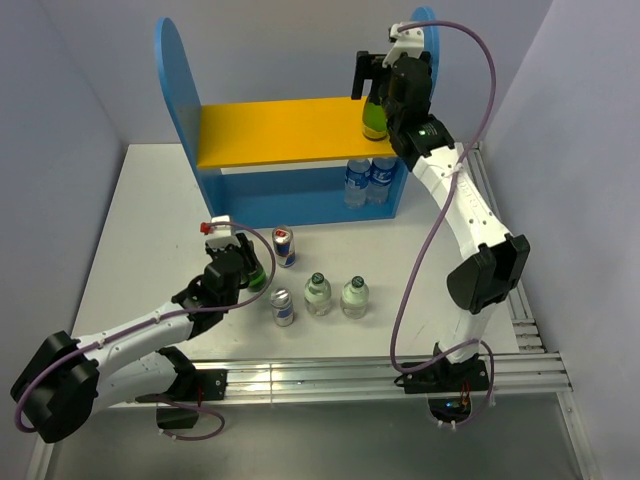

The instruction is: Place and organize the beverage onto the shelf

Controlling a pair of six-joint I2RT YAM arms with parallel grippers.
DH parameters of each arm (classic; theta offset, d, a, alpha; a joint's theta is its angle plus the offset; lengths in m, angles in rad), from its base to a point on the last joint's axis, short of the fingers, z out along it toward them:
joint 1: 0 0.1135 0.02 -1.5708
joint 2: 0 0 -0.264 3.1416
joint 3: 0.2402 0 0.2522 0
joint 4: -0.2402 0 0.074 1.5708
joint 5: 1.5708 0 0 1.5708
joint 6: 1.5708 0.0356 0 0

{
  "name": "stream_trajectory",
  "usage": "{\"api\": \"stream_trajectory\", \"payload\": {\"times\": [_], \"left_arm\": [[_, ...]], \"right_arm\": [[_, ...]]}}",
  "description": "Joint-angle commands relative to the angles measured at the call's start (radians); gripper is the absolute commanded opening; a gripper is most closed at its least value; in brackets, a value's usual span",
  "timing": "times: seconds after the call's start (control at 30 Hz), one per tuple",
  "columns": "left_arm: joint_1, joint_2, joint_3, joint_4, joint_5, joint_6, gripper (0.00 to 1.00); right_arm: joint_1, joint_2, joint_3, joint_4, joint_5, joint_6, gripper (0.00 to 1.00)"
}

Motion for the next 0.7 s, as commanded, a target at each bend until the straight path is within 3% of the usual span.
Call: {"api": "stream_trajectory", "payload": {"times": [0.0,0.47,0.67], "left_arm": [[0.002,-0.023,0.016,-0.008,0.026,-0.014,0.0],[-0.002,-0.198,0.24,-0.28,-0.029,0.041,0.0],[-0.004,-0.183,0.37,-0.321,-0.015,0.084,0.0]], "right_arm": [[0.005,-0.081,-0.069,0.101,0.005,0.024,1.0],[0.006,-0.374,-0.411,0.167,0.073,0.063,1.0],[0.006,-0.531,-0.557,0.205,0.088,0.103,1.0]]}}
